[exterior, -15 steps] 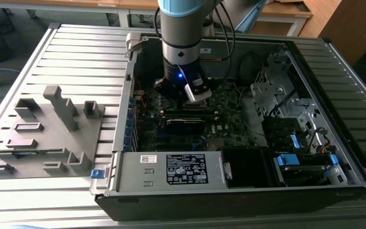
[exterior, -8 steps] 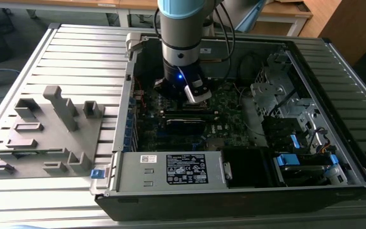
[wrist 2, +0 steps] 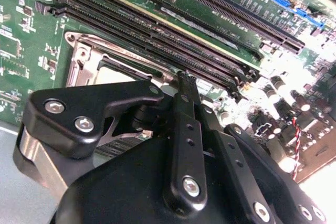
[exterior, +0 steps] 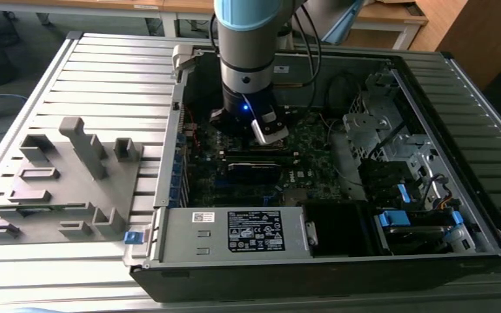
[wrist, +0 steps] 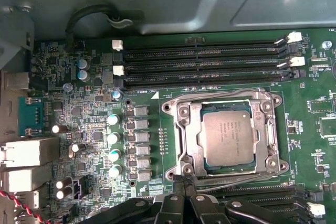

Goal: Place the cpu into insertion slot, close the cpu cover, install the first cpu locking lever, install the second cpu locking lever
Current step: 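Install the second cpu locking lever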

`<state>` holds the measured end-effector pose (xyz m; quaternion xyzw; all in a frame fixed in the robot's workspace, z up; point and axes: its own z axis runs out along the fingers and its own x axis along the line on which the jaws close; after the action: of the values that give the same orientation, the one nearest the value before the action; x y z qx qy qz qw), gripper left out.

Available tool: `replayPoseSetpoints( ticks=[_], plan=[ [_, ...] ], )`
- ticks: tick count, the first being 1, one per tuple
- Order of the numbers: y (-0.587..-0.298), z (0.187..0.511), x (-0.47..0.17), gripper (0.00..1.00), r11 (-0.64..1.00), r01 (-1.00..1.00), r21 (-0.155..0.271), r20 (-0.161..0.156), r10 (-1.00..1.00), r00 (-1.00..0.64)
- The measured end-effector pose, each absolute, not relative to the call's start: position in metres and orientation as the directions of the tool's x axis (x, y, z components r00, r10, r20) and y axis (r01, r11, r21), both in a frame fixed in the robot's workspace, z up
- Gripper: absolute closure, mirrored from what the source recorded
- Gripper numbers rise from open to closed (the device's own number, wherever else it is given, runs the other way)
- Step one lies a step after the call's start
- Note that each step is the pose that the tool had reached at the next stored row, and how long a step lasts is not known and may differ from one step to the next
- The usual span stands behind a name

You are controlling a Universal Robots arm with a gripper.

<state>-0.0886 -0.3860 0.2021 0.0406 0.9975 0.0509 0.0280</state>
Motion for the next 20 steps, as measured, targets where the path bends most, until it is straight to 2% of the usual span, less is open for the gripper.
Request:
replayPoseSetpoints(
  ticks=[11,20],
  plan=[
    [-0.3929,0.2003,-0.0917,0.89,0.985,0.078,0.154,-0.047,0.086,-0.995],
    [-0.3964,0.1964,-0.0954,0.89,0.983,0.078,0.165,-0.046,0.087,-0.995]
  ],
)
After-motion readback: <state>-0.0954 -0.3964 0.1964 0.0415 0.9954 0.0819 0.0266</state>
